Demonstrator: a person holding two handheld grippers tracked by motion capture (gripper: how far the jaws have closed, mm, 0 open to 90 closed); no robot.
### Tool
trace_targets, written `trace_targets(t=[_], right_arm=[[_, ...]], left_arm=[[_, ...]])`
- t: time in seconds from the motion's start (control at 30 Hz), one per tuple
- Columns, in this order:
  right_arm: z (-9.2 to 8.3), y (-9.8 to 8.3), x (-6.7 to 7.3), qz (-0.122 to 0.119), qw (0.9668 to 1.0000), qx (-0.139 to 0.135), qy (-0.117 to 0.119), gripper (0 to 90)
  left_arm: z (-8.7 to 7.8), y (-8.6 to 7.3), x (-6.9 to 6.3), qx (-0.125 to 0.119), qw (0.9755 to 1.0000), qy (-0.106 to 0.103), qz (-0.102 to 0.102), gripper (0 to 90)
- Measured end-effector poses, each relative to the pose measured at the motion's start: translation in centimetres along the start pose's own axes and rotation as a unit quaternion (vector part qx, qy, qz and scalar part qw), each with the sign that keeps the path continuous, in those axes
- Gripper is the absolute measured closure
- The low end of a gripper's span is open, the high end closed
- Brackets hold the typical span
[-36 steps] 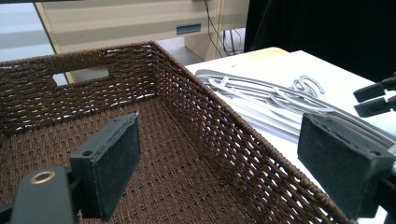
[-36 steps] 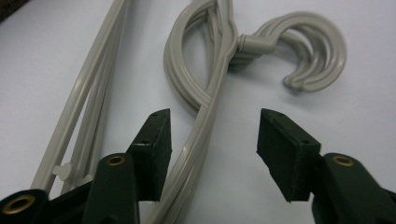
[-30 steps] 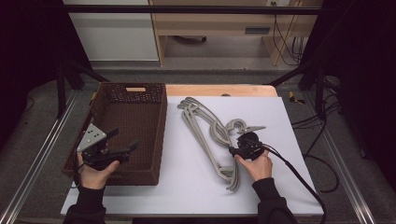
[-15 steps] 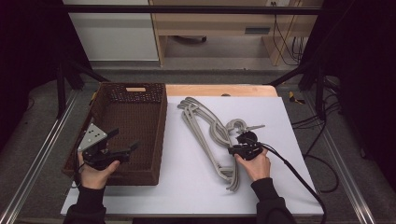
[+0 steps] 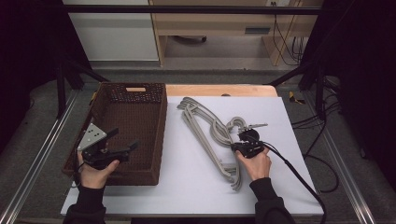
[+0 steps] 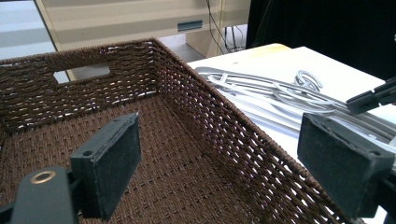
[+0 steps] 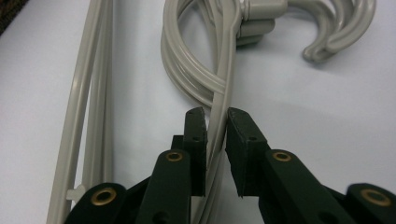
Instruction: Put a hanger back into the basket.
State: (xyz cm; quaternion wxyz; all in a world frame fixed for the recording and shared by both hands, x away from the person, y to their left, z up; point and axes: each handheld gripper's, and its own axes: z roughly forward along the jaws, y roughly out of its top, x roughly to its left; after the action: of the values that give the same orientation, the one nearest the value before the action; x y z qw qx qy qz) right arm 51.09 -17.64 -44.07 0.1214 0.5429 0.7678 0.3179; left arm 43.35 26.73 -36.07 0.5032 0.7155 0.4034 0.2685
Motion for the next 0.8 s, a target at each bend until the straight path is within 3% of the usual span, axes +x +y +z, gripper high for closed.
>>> trace_targets(t=[0.23, 0.5, 0.63, 0.8], right_arm=[[-0.2, 0.1, 0.1, -0.004, 1.0, -0.003, 0.0, 80.4], [0.5, -0.1, 0.3, -0.009, 0.9998, 0.014, -0.01, 64.2], [1.2, -0.3, 0.4, -0.017, 0.9993, 0.027, -0.019, 68.7], [0.8, -0.1, 0.6, -0.015, 0.9994, 0.016, -0.027, 74.3]], left_arm=[[0.1, 0.0, 0.0, 0.002, 1.0, 0.0, 0.001, 13.1], [0.1, 0.0, 0.0, 0.003, 1.0, 0.0, 0.002, 13.1], [0.1, 0.0, 0.0, 0.004, 1.0, 0.0, 0.002, 13.2], [0.1, -0.1, 0.1, 0.004, 1.0, 0.001, 0.0, 13.2]])
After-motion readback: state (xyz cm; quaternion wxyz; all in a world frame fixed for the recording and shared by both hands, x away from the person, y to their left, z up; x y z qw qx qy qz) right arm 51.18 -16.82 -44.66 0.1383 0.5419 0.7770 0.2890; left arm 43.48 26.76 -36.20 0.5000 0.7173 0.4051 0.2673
